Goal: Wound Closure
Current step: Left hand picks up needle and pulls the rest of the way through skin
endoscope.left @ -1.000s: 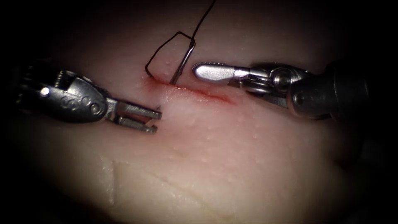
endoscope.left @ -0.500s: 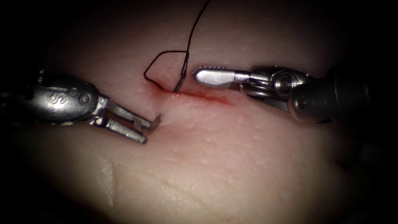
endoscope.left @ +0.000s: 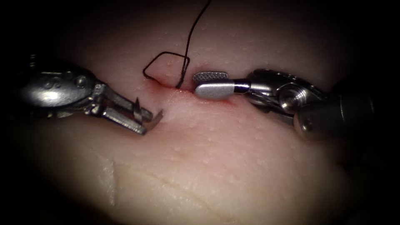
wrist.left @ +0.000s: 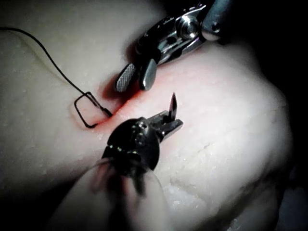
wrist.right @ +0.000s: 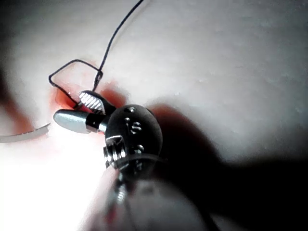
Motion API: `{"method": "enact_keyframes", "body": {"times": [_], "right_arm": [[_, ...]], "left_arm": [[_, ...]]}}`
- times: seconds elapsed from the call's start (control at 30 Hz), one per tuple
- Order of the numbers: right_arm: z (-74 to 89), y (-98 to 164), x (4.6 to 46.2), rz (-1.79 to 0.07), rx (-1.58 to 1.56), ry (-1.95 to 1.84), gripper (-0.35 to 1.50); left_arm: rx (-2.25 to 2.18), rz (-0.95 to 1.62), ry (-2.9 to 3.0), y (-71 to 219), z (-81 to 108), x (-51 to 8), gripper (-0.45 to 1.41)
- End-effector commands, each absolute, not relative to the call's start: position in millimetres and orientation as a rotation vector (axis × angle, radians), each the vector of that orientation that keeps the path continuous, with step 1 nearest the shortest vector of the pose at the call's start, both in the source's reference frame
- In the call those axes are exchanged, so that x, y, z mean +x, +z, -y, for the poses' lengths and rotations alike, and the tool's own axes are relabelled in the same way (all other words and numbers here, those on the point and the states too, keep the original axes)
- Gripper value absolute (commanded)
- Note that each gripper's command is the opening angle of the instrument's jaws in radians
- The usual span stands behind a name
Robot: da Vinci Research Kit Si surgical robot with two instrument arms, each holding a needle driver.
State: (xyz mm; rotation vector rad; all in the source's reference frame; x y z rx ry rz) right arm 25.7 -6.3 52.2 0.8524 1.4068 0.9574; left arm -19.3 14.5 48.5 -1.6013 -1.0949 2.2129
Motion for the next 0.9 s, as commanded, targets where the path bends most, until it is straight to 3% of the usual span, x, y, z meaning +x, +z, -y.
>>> {"method": "enact_keyframes", "body": {"times": [0.03,0.07,0.13,0.23,0.5,0.57,0.6,0.9], "right_arm": [[7.0,52.5,26.4,-1.405,0.853,0.952,0.74],[7.0,52.3,26.5,-1.398,0.850,0.946,0.91],[7.2,51.8,26.8,-1.390,0.826,0.917,1.08],[7.3,51.4,27.1,-1.379,0.812,0.894,1.08],[8.3,50.1,28.8,-1.368,0.774,0.822,1.03],[8.7,50.0,29.2,-1.376,0.785,0.800,0.86],[9.0,50.0,29.4,-1.380,0.804,0.777,0.61],[8.9,50.8,29.4,-1.373,0.771,0.754,0.64]], "left_arm": [[-1.600,1.097,2.214,49.1,-13.7,-19.9,-0.45],[-1.598,1.118,2.193,48.8,-13.8,-19.8,-0.45],[-1.594,1.165,2.130,47.9,-14.0,-19.9,-0.45],[-1.602,1.178,2.106,47.3,-14.3,-19.9,-0.45],[-1.629,1.217,2.040,45.3,-15.5,-19.7,-0.45],[-1.628,1.225,2.031,45.1,-15.7,-19.5,-0.45],[-1.628,1.222,2.033,45.1,-15.8,-19.3,-0.45],[-1.616,1.238,2.022,44.8,-15.5,-18.6,-0.45]]}}
